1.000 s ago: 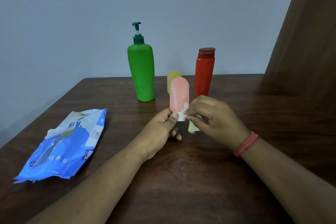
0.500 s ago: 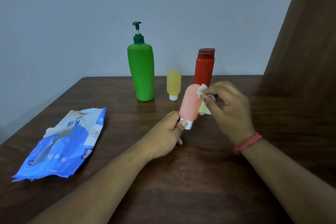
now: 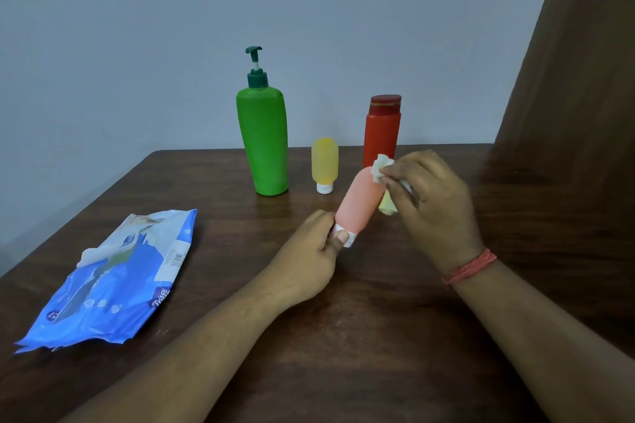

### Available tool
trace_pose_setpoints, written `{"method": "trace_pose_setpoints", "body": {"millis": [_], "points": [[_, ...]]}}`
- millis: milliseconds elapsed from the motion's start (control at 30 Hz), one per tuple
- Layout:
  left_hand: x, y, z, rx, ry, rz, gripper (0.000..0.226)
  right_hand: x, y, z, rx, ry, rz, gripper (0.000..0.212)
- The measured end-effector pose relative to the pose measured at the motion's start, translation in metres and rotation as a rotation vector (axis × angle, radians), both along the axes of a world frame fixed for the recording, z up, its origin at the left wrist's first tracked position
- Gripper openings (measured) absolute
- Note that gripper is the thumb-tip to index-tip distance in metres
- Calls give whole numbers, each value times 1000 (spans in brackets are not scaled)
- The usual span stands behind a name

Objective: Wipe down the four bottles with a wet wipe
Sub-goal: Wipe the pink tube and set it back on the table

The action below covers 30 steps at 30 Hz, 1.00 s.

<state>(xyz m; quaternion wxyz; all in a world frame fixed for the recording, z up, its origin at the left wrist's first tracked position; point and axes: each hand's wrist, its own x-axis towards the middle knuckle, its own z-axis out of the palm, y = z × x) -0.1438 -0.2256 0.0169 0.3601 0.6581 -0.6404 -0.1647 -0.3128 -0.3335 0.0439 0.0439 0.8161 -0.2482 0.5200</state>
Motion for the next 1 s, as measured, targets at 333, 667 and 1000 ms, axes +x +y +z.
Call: {"method": "trace_pose_setpoints", "body": {"millis": [333, 667, 1000], "points": [[8, 4, 1, 31, 308, -2, 26, 14, 7, -11, 175, 70, 254, 7], [10, 1, -7, -27, 463, 26, 22, 14, 10, -12, 123, 218, 344, 8], [2, 0, -1, -66, 182, 5, 14, 13, 16, -5, -94, 258, 194, 9]]}}
